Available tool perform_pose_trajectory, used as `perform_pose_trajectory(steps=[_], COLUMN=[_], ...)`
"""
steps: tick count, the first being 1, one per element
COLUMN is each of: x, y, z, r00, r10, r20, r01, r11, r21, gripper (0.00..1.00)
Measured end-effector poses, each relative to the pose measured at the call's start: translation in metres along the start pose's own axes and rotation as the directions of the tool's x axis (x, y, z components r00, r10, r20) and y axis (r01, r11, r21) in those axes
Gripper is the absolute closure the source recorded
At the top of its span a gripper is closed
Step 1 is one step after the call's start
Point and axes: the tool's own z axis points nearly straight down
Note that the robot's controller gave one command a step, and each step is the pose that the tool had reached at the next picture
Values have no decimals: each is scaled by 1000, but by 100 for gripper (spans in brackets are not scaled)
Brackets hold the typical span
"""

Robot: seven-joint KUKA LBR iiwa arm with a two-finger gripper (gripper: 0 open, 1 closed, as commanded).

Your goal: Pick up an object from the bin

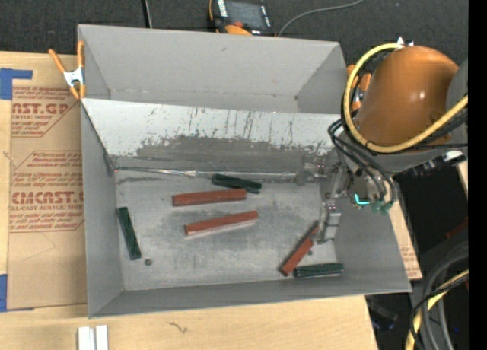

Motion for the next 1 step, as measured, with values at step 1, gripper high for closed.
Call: perform_pose_trajectory(steps=[1], x=[15], y=[-29], z=[176], r00=[952], r10=[-306], r20=[20], r01=[306], r11=[952], r21=[6], gripper=[0])
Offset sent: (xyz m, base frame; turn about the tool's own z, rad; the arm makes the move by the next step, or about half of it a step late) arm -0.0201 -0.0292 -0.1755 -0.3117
